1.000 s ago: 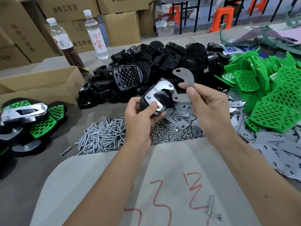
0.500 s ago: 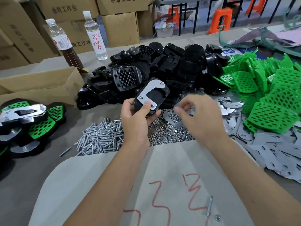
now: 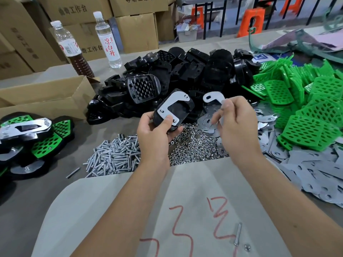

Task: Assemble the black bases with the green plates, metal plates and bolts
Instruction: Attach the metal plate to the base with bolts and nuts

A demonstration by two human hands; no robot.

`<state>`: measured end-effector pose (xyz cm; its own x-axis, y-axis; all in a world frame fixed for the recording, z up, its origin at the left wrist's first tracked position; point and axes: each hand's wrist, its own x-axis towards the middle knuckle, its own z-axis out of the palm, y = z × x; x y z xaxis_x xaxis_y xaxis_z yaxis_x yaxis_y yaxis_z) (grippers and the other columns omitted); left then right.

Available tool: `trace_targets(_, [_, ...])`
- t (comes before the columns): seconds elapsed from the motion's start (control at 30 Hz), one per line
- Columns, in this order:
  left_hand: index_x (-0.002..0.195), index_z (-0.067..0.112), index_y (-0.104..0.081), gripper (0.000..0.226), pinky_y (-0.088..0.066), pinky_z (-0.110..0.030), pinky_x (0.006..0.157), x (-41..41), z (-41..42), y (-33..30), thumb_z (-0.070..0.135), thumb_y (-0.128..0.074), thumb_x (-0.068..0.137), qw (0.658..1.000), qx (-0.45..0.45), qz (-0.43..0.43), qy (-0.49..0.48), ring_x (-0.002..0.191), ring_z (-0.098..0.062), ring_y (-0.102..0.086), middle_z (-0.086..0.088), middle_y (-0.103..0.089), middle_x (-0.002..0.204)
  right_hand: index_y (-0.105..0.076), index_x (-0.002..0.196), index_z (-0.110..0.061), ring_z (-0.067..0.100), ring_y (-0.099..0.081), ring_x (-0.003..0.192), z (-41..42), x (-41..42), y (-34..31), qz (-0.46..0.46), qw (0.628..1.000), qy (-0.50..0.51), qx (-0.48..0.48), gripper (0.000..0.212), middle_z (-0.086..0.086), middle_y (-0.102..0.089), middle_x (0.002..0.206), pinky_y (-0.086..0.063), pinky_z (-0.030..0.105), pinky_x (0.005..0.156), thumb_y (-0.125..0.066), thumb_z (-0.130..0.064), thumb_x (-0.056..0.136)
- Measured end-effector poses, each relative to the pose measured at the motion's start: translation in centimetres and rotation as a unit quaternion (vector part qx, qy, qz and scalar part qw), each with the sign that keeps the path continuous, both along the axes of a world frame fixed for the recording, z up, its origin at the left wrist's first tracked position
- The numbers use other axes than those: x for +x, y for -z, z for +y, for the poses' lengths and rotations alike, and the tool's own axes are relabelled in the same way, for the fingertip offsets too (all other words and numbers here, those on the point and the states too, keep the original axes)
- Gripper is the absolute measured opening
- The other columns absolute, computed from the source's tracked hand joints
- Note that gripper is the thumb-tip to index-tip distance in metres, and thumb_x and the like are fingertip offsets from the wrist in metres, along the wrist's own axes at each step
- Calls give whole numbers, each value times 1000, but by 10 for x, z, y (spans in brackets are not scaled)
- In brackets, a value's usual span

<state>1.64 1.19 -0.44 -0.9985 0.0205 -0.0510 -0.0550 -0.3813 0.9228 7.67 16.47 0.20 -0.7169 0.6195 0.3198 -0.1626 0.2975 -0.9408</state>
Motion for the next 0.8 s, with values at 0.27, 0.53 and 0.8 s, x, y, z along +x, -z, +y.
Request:
trace_targets(0.27, [92, 7, -62, 12, -64, -39, 72, 2, 0, 0, -3, -69, 92, 999, -23, 17, 33, 76, -17, -72, -15, -66, 102, -68, 77, -22, 16, -62, 67, -7, 2, -5, 55, 964, -170, -196, 27, 5, -65, 78, -54, 24, 58, -64, -15, 103])
trace_targets(0.53, [92, 8, -64, 13, -64, -40, 73, 7, 0, -3, 4, -73, 83, 997, -36, 33, 53, 97, -41, -75, -25, -71, 108, -69, 83, -6, 22, -72, 61, -21, 2, -2, 49, 963, -170, -203, 13, 16, -75, 75, -49, 21, 46, -72, -2, 95])
trace_targets(0.8, [93, 7, -62, 10, -62, -35, 68, 7, -2, -6, -3, -65, 94, 997, -26, 16, 67, 88, -37, -74, -30, -70, 112, -69, 81, -2, 23, -73, 61, -21, 1, 1, 34, 964, -164, -206, 15, 18, -73, 73, -47, 22, 43, -74, -3, 94])
